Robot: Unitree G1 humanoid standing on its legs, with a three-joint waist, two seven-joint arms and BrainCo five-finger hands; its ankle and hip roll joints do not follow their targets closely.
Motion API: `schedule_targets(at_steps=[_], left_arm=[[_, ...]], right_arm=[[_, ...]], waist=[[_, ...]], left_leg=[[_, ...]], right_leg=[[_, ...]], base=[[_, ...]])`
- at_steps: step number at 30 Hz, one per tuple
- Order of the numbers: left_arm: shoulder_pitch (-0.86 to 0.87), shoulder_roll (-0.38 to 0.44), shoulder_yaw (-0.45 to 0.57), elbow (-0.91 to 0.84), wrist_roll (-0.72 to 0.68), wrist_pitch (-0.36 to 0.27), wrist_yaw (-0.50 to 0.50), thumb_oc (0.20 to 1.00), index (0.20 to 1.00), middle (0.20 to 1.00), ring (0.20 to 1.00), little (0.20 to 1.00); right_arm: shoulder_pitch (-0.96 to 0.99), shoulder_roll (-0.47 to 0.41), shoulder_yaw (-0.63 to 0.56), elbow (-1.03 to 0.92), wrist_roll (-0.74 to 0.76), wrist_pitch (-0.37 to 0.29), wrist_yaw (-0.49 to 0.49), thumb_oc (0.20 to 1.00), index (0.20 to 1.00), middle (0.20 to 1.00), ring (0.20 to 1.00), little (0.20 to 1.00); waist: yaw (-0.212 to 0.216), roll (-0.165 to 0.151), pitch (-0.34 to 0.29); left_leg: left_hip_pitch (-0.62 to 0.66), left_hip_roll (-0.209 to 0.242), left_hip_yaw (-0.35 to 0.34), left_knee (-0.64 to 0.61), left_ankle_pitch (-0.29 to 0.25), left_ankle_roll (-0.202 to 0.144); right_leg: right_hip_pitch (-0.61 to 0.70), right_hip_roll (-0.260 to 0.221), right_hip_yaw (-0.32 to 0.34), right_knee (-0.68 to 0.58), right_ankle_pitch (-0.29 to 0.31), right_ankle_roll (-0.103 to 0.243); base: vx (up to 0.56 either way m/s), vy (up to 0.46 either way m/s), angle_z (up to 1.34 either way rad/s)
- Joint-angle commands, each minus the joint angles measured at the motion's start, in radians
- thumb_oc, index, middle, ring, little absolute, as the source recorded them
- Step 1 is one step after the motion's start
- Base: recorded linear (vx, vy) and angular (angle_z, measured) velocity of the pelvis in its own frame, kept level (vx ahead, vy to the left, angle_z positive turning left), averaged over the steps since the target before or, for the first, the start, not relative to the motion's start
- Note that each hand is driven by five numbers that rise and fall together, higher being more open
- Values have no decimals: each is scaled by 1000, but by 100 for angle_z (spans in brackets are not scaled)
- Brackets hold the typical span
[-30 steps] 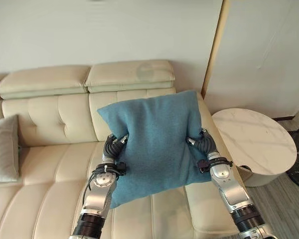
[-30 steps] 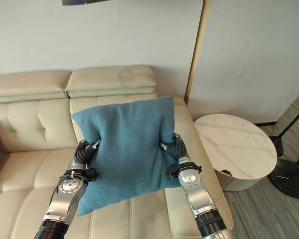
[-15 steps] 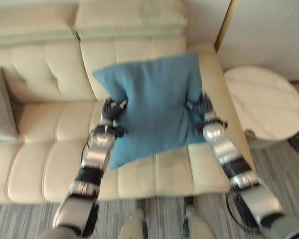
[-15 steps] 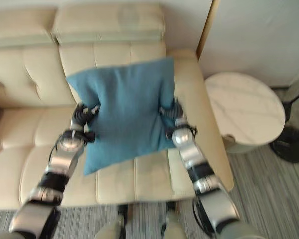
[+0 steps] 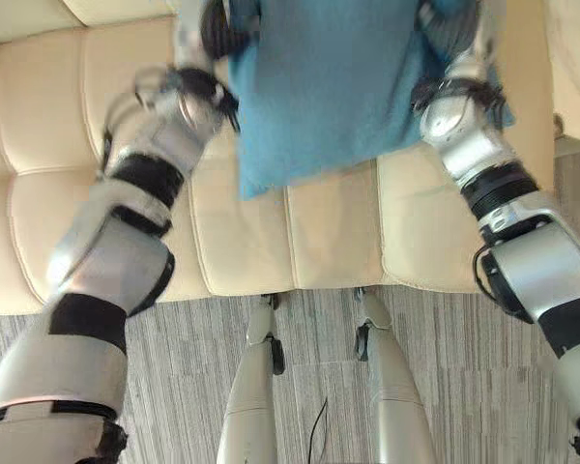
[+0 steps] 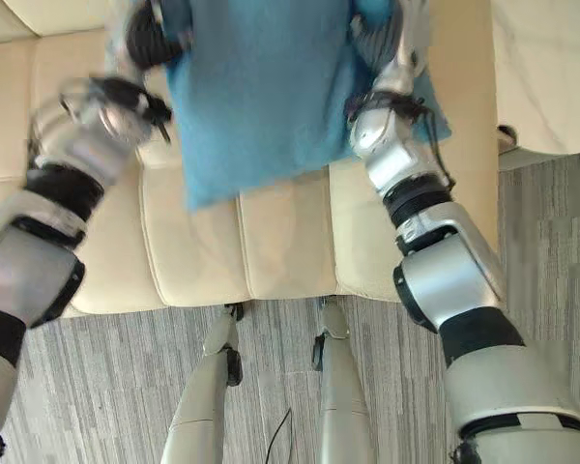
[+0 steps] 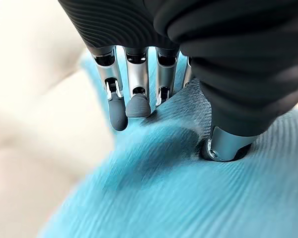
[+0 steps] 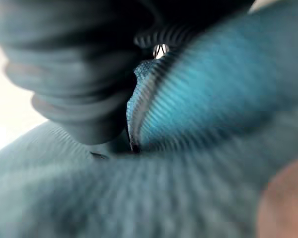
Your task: Pick up all the scattered cushions and arrange them neatly on the sofa.
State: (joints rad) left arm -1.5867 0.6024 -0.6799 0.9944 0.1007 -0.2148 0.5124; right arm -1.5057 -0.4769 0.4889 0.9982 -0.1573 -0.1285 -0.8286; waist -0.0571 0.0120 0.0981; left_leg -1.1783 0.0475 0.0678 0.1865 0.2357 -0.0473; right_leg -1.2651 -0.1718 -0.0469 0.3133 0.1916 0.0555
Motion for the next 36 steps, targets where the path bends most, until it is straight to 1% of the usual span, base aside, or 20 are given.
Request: schedule_targets(at_steps=[1,3,5,6,7,11,16,17,20,22,26,28,29,30,31,32,33,34,35,36], left_arm=[[-282,-35,-42,-98,31,-173,100,200,200,200,200,200],[-304,-55,-11,-84,-13,-159,100,200,200,200,200,200],[-312,-61,-10,-74,-21,-156,103,200,200,200,200,200],[-306,-70,12,-61,-34,-154,105,200,200,200,200,200],[-313,-69,9,-48,-18,-153,124,200,200,200,200,200],[-321,-65,2,-44,15,-144,148,200,200,200,200,200],[-362,-33,-27,-29,114,-129,246,200,200,200,200,200],[-378,-27,-52,18,146,-120,267,200,200,200,200,200],[-389,-40,-71,75,154,-117,259,200,200,200,200,200],[-402,-59,-108,128,173,-112,254,200,200,200,200,200],[-436,-85,-170,230,216,-45,266,200,200,200,200,200],[-446,-89,-183,252,225,-23,268,200,200,200,200,200],[-463,-107,-207,335,226,34,249,1000,1000,1000,1000,1000],[-488,-125,-244,409,238,97,214,1000,1000,1000,1000,1000],[-489,-126,-245,410,238,97,213,1000,1000,1000,1000,1000],[-498,-132,-265,455,245,123,199,1000,1000,1000,1000,1000],[-519,-147,-307,528,264,180,165,1000,1000,1000,1000,1000],[-524,-150,-313,550,260,201,145,1000,1000,1000,1000,1000],[-538,-156,-288,573,229,241,99,1000,1000,1000,1000,1000],[-543,-157,-268,588,199,258,67,1000,1000,1000,1000,1000]], right_arm=[[-306,100,88,-145,-70,-166,-61,200,200,200,200,200],[-335,97,106,-157,-65,-153,-48,200,200,200,200,200],[-344,97,113,-158,-66,-148,-45,200,200,200,200,200],[-350,101,115,-158,-64,-143,-38,200,200,200,200,200],[-359,106,122,-155,-64,-136,-25,200,200,200,200,200],[-364,128,115,-155,-74,-126,-18,200,200,200,200,200],[-402,156,96,-153,-85,-141,-54,200,200,200,200,200],[-426,161,95,-140,-106,-145,-87,200,200,200,200,200],[-437,155,103,-105,-118,-143,-95,200,200,200,200,200],[-440,146,109,-51,-119,-143,-103,200,200,200,200,200],[-443,125,132,43,-129,-130,-128,200,200,200,200,200],[-447,118,139,65,-134,-125,-138,200,200,200,200,200],[-448,101,161,118,-148,-118,-152,200,200,200,200,200],[-460,96,196,187,-152,-106,-151,1000,1000,1000,1000,1000],[-461,96,196,188,-152,-106,-151,1000,1000,1000,1000,1000],[-469,91,216,214,-153,-97,-140,1000,1000,1000,1000,1000],[-489,91,258,297,-155,-58,-101,1000,1000,1000,1000,1000],[-495,89,272,322,-152,-46,-84,1000,1000,1000,1000,1000],[-499,83,287,356,-137,-27,-47,1000,1000,1000,1000,1000],[-499,79,297,370,-131,-17,-30,1000,1000,1000,1000,1000]], waist=[[12,-23,-5],[15,-30,-14],[16,-33,-18],[17,-36,-21],[17,-44,-28],[22,-51,-40],[49,-55,-46],[65,-58,-42],[69,-61,-43],[70,-64,-44],[62,-71,-36],[58,-73,-35],[50,-76,-27],[43,-79,-20],[44,-79,-19],[38,-81,-16],[29,-81,-6],[25,-79,-4],[22,-78,-1],[21,-78,-1]], left_leg=[[-57,-60,6,217,-238,12],[-90,-58,14,224,-245,19],[-97,-59,18,225,-246,20],[-100,-58,21,222,-248,24],[-108,-59,25,219,-252,30],[-111,-63,28,214,-253,38],[-101,-72,25,180,-238,51],[-98,-78,21,164,-229,54],[-101,-81,19,159,-222,55],[-94,-83,15,149,-217,55],[-89,-85,9,141,-216,54],[-89,-84,9,140,-216,54],[-92,-83,6,139,-214,53],[-95,-83,6,140,-214,52],[-95,-83,6,140,-214,52],[-96,-84,5,141,-214,52],[-97,-80,4,141,-214,51],[-97,-78,5,140,-213,51],[-92,-78,3,136,-211,51],[-90,-79,3,136,-211,50]], right_leg=[[53,24,6,97,-238,24],[11,13,12,117,-246,28],[-1,10,15,122,-248,30],[-8,7,19,125,-250,34],[-19,6,25,127,-251,38],[-24,6,32,122,-250,43],[-19,-1,29,120,-259,56],[-20,-4,19,122,-263,60],[-18,-7,16,122,-265,64],[-14,-8,11,124,-267,66],[-4,-5,9,116,-266,68],[-4,-5,8,113,-265,68],[-2,-4,8,109,-261,69],[-2,2,9,103,-257,67],[-2,2,9,103,-257,67],[-3,4,11,100,-252,67],[2,9,13,90,-247,65],[2,10,15,87,-245,65],[7,13,15,82,-241,63],[9,14,15,81,-240,63]], base=[[67,32,9],[45,9,2],[16,-1,-1],[0,0,0],[29,38,3],[17,23,3],[16,8,1],[36,0,3],[0,0,0],[17,-26,4],[3,-3,3],[0,0,0],[-32,-29,1],[-31,-26,1],[-32,-14,0],[-37,-12,0],[-38,-12,-1],[0,0,0],[0,0,0],[0,0,0]])
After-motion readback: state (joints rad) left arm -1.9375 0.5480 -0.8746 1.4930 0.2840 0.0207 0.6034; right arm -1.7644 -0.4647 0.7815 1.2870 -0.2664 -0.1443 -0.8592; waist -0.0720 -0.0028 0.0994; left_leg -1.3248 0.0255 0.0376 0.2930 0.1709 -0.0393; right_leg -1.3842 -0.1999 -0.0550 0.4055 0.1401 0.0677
